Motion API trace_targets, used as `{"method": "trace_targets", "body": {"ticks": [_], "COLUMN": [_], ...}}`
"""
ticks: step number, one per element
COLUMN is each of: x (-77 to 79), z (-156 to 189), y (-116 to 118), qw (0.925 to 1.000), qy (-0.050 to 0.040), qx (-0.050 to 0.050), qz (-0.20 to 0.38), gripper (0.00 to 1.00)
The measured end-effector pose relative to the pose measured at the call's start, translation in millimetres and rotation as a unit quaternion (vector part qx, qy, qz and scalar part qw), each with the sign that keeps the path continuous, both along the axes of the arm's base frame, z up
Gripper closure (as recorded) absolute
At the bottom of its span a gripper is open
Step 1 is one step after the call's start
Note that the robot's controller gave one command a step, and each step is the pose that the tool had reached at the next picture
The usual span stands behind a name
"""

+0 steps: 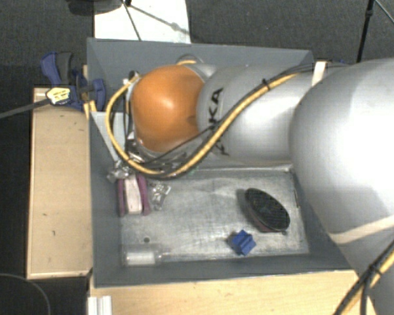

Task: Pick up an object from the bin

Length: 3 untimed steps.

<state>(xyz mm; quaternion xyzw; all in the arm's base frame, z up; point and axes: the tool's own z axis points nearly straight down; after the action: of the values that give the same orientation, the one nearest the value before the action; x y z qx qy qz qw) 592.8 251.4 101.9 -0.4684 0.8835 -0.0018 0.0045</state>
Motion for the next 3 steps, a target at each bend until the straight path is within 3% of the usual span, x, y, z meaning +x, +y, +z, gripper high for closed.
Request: {"method": "trace_targets", "body": {"ticks": [1,2,3], "x": [0.1,1.6,2.5], "z": [-28.2,-27.1,-26.2], "y": [-2.6,-4.1,-4.9], "qw": [0.9998,0.9999,0.9999], "qy": [0.0001,0.0031,0.0024], "qx": [-0.002,-0.001,-0.002], "qz": [0.021,0.015,0.013], "gripper": [0.00,0.00,1.00]}}
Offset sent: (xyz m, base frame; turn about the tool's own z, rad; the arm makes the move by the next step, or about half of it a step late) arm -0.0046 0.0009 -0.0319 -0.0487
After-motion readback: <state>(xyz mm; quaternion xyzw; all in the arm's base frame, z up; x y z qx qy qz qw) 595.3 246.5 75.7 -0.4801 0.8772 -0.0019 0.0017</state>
